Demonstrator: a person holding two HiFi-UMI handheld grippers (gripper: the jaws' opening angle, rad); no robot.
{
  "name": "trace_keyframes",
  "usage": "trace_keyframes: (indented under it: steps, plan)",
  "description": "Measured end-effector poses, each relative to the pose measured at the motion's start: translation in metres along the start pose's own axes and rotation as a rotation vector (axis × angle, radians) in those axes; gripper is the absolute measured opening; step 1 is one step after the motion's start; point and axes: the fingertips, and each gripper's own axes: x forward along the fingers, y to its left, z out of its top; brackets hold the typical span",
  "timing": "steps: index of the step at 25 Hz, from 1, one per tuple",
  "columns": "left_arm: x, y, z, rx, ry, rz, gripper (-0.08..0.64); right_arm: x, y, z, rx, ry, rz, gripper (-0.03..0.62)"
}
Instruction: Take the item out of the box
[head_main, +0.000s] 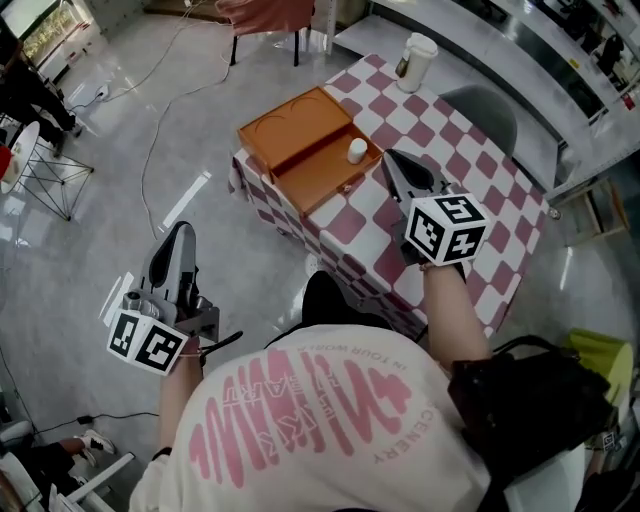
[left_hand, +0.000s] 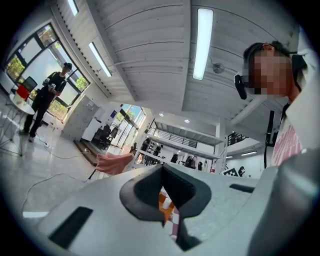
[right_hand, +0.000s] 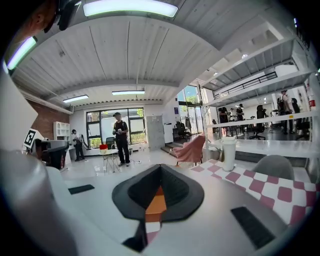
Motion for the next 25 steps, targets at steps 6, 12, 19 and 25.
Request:
trace_keyframes:
  steps: [6,12,19,25]
  plan:
    - [-0.002,0.022,0.007,-0.022,-0.035,0.048,0.008,0.036,-0.02,0.0,0.006,0.014,-0.009,0.005]
    - [-0.007,0.04,0.007,-0.014,-0.022,0.112,0.008,0.065,-0.041,-0.019,0.035,0.056,-0.04,0.005]
    - [-0.02,0.062,-0.005,-0.011,0.023,0.207,0.008,0.094,-0.055,-0.054,0.062,0.133,-0.041,0.005]
    - [-0.013,0.077,-0.008,0.012,0.044,0.238,0.008,0.113,-0.072,-0.081,0.087,0.218,-0.05,0.005]
